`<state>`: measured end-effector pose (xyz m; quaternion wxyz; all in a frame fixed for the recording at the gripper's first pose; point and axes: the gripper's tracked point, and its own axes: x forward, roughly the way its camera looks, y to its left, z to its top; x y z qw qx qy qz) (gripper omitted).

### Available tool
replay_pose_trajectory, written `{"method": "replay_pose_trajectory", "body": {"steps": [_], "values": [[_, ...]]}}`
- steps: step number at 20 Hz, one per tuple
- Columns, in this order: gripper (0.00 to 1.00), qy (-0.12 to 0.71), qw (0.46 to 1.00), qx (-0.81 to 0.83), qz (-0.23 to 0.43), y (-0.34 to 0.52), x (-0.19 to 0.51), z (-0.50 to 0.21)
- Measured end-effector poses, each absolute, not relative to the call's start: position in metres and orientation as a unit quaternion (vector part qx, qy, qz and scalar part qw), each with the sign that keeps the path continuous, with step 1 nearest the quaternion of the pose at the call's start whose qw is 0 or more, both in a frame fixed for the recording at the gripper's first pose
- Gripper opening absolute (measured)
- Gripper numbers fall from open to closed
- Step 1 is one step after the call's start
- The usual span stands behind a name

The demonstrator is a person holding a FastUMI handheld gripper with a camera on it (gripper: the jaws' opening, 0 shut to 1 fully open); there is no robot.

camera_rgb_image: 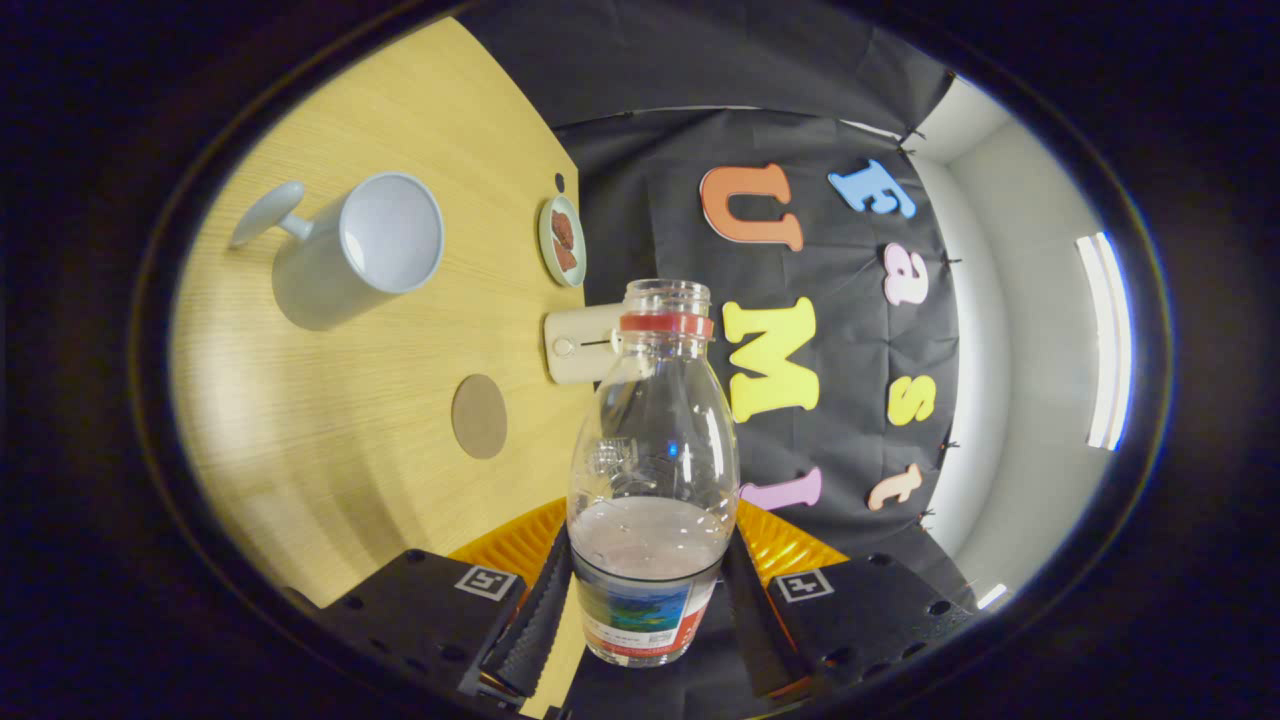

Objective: Take the bottle from table, then pour the juice into the cup, finally place the bottle on the coaster

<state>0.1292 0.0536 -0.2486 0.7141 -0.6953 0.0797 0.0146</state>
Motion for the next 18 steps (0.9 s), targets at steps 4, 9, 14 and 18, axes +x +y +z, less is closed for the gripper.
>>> {"method": "replay_pose_trajectory", "body": {"steps": [4, 9, 14, 18], "values": [[0.79, 0.087, 0.683, -0.726, 0.013, 0.056, 0.124, -0.255], [0.79, 0.091, 0.647, -0.757, 0.003, 0.065, 0.120, -0.256], [0.79, 0.086, 0.624, -0.777, 0.002, 0.078, 0.121, -0.258], [0.79, 0.085, 0.604, -0.792, 0.005, 0.082, 0.119, -0.262]]}}
